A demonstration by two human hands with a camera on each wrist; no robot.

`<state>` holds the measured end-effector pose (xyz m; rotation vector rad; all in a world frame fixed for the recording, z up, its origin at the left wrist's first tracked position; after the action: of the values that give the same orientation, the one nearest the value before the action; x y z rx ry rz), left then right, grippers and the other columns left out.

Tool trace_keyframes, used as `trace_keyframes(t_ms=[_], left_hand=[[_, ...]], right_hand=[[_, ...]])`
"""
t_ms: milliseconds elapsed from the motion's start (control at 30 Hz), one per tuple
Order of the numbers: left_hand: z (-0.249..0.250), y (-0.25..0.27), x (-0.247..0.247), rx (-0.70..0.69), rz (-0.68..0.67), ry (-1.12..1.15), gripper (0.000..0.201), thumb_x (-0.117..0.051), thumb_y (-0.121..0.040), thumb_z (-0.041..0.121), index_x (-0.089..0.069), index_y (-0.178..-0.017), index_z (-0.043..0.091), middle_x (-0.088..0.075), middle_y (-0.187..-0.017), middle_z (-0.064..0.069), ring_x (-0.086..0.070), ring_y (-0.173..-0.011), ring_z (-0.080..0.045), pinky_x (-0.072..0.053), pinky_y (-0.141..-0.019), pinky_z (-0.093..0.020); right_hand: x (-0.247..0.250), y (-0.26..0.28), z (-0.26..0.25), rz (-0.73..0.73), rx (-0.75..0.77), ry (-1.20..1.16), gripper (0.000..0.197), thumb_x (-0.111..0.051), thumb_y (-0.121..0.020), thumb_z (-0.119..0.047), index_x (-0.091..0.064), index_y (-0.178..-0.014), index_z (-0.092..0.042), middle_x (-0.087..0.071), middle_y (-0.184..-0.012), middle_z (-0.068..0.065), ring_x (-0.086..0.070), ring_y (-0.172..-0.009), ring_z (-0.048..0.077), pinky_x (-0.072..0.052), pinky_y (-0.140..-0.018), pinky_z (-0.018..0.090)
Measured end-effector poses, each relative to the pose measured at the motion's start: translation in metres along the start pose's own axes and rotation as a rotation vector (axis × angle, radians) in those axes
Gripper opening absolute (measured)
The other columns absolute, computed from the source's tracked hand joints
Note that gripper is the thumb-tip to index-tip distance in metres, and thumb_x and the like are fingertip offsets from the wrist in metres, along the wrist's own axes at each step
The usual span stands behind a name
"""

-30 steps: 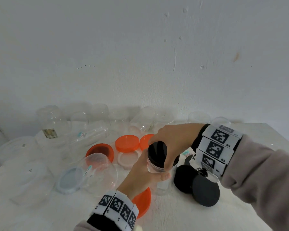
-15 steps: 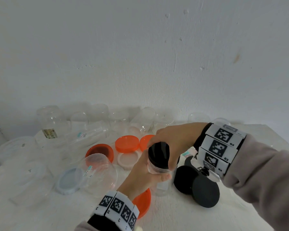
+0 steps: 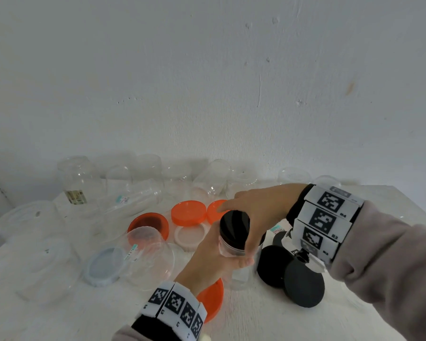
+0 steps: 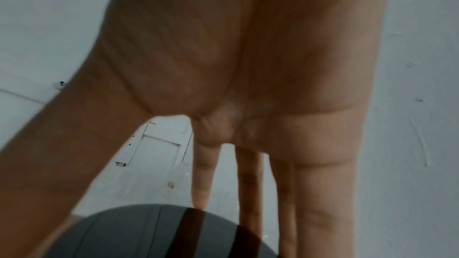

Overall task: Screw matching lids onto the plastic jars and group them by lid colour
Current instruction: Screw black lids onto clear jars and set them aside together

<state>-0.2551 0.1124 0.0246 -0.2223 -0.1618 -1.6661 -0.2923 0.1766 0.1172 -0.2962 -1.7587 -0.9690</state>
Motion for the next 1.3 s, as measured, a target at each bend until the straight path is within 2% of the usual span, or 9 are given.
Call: trace_keyframes(t_ms=[200,400,533,633,767,900,1000,1167,1300], left_hand=[[0.000,0.000,0.000,0.001,0.004,-0.011,0.077,-0.085,-0.069,0.027,-0.034,-0.119,0.058,-0.051,-0.124,0.033,-0.045,-0.113,0.020,-0.039,-0.083,-0.005],[0.002,0.000,-0.001,-0.004,0.004,-0.012,0.077,-0.084,-0.071,0.022,-0.036,-0.122,0.053,-0.054,-0.123,0.028,-0.047,-0.112,0.017,-0.040,-0.083,-0.006],[0.002,0.001,0.000,-0.004,0.011,-0.003,0.076,-0.085,-0.068,0.027,-0.036,-0.121,0.053,-0.054,-0.122,0.031,-0.046,-0.111,0.020,-0.039,-0.082,-0.004],[0.001,0.001,-0.001,-0.008,0.012,-0.002,0.075,-0.084,-0.068,0.029,-0.035,-0.119,0.055,-0.053,-0.120,0.034,-0.044,-0.110,0.023,-0.038,-0.080,0.000],[0.001,0.001,-0.001,-0.007,0.015,-0.006,0.075,-0.084,-0.069,0.029,-0.034,-0.117,0.058,-0.051,-0.117,0.040,-0.043,-0.110,0.024,-0.038,-0.081,-0.003],[0.002,0.000,0.000,-0.008,0.020,-0.002,0.078,-0.085,-0.070,0.027,-0.034,-0.120,0.057,-0.053,-0.122,0.032,-0.045,-0.111,0.021,-0.040,-0.082,-0.007],[0.003,0.001,0.000,-0.015,0.015,-0.005,0.079,-0.085,-0.070,0.023,-0.034,-0.121,0.056,-0.052,-0.123,0.031,-0.045,-0.112,0.021,-0.040,-0.083,-0.006],[0.006,0.002,-0.001,-0.026,0.017,0.006,0.075,-0.084,-0.070,0.022,-0.036,-0.119,0.053,-0.055,-0.120,0.031,-0.046,-0.110,0.022,-0.038,-0.080,0.002],[0.009,0.002,-0.002,-0.054,0.014,-0.005,0.080,-0.084,-0.070,0.020,-0.034,-0.123,0.052,-0.053,-0.119,0.036,-0.044,-0.114,0.020,-0.036,-0.084,0.002]], right_hand=[[0.007,-0.004,-0.002,0.078,0.026,0.031,0.066,-0.080,-0.059,-0.056,-0.051,-0.117,-0.043,-0.050,-0.095,-0.021,-0.059,-0.095,0.012,-0.055,-0.080,0.032],[0.006,-0.006,0.005,0.185,-0.069,0.034,0.069,-0.072,-0.060,-0.072,-0.060,-0.101,-0.019,-0.063,-0.088,-0.005,-0.059,-0.069,0.010,-0.043,-0.052,0.020],[0.000,-0.003,0.001,0.019,-0.048,0.029,0.077,-0.080,-0.066,-0.054,-0.042,-0.131,-0.032,-0.046,-0.110,-0.013,-0.049,-0.103,0.014,-0.046,-0.075,0.026],[0.002,0.000,-0.008,-0.008,0.024,0.052,0.087,-0.083,-0.068,-0.038,-0.035,-0.141,-0.041,-0.037,-0.112,-0.012,-0.042,-0.107,0.013,-0.048,-0.088,0.032],[0.005,-0.003,-0.007,0.057,0.065,0.034,0.077,-0.082,-0.067,-0.042,-0.044,-0.134,-0.041,-0.037,-0.091,-0.022,-0.041,-0.096,0.007,-0.043,-0.076,0.023],[0.004,-0.005,0.001,0.130,0.007,-0.039,0.051,-0.076,-0.060,-0.060,-0.049,-0.100,-0.046,-0.051,-0.092,-0.019,-0.060,-0.089,0.011,-0.058,-0.077,0.035],[0.003,-0.004,0.003,0.181,-0.015,-0.084,0.042,-0.073,-0.060,-0.066,-0.047,-0.087,-0.049,-0.053,-0.088,-0.019,-0.057,-0.080,0.003,-0.058,-0.071,0.030],[-0.006,-0.002,-0.001,0.010,0.006,-0.011,0.084,-0.081,-0.067,-0.045,-0.036,-0.137,-0.042,-0.039,-0.108,-0.015,-0.045,-0.102,0.010,-0.047,-0.081,0.027],[0.001,-0.002,-0.008,0.038,0.084,-0.001,0.079,-0.083,-0.066,-0.037,-0.043,-0.134,-0.043,-0.039,-0.103,-0.019,-0.044,-0.105,0.009,-0.047,-0.086,0.028]])
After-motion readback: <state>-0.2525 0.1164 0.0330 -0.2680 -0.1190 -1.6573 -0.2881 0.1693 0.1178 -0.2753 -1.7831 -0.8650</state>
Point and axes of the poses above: each hand's wrist, its own y-axis away from the middle knuckle, its own x-axis out of the back of the hand, z = x × y, the point moved 9 cm from there along -y, towards the middle knuckle
